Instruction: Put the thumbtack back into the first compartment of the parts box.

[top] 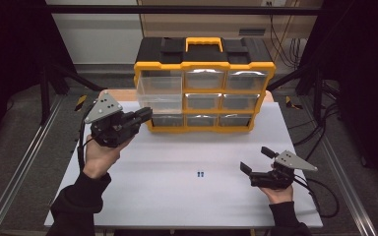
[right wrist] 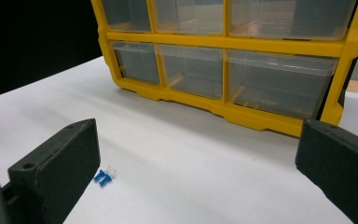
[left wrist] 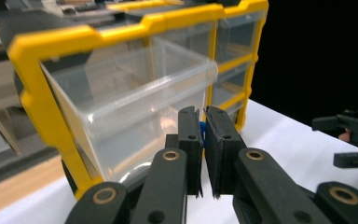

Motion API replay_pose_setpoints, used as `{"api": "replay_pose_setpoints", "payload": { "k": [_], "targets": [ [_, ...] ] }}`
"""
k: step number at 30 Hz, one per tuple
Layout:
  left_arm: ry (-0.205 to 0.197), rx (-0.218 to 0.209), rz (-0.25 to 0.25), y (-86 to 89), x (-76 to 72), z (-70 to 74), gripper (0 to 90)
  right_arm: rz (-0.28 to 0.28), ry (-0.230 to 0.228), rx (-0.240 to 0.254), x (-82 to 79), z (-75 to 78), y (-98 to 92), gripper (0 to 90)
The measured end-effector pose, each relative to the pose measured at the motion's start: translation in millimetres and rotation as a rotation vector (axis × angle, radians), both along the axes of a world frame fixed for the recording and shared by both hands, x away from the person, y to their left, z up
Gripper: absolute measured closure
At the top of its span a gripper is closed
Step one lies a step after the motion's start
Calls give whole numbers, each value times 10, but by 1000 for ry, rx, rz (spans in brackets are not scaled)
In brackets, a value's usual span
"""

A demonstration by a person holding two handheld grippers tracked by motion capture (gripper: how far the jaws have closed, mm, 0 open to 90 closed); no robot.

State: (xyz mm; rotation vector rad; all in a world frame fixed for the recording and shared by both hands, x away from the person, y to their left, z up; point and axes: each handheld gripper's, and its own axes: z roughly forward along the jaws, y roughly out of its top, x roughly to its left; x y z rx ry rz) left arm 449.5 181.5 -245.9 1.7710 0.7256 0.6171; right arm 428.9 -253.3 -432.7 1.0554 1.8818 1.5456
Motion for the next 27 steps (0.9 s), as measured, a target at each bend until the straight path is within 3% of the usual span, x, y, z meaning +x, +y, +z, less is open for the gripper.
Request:
{"api": "replay_pose_setpoints", "payload": {
  "k": [1,6,12,20,27],
  "targets": [
    [0,0,2,-16,7,36,847,3,-22,-20,14,-5,-15,7],
    [-39,20,11,-79,71,216,847,1,-13,-8,7,-5,-7,7],
    [-44,47,27,-128,228,336,847,-1,-24,-22,16,-7,-16,7],
    [-45,89,54,-169,506,335,846,3,-6,-5,8,-3,-4,7],
    [-13,123,100,-164,725,265,846,0,6,7,1,6,0,7]
  ]
}}
